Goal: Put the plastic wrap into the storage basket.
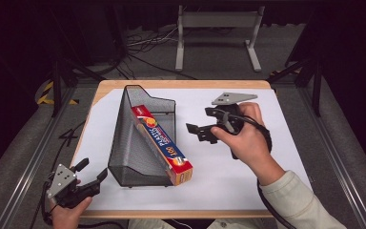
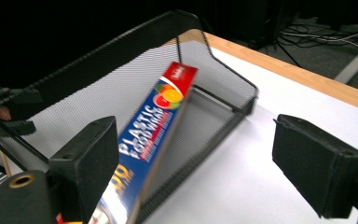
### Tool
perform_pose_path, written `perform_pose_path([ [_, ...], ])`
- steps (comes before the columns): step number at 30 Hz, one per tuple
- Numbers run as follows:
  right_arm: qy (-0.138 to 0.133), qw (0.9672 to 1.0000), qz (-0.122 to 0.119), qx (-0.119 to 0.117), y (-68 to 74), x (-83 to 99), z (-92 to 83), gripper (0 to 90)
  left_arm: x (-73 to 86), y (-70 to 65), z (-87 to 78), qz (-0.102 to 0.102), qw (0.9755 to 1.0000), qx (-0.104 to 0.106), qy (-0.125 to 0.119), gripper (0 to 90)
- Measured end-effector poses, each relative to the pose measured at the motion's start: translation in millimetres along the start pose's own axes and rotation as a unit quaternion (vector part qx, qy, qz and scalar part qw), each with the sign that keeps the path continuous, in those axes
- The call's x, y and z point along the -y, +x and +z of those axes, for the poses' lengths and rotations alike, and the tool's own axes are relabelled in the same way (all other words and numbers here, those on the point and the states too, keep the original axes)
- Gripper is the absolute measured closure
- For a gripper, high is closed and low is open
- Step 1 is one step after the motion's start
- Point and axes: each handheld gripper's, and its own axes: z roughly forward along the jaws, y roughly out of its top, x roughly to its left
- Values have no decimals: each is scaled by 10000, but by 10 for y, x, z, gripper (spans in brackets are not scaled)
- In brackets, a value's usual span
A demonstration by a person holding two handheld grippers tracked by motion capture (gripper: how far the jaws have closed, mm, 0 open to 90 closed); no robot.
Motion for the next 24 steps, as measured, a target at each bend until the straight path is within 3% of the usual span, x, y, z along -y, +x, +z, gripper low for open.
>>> perform_pose_path([
  [5,-9,10000,-18,89,-174,140,-227,153,-4,-8,2,25,10000,-13,15,253],
  [12,-112,9992,-284,266,-443,415,-531,153,-5,-6,3,10,10000,-17,9,253],
  [19,-307,9987,-250,330,-670,674,-795,153,-8,-11,3,25,10000,-28,32,253],
  [24,-454,9982,-193,344,-786,883,-859,152,-6,-7,7,15,10000,-9,29,252],
])
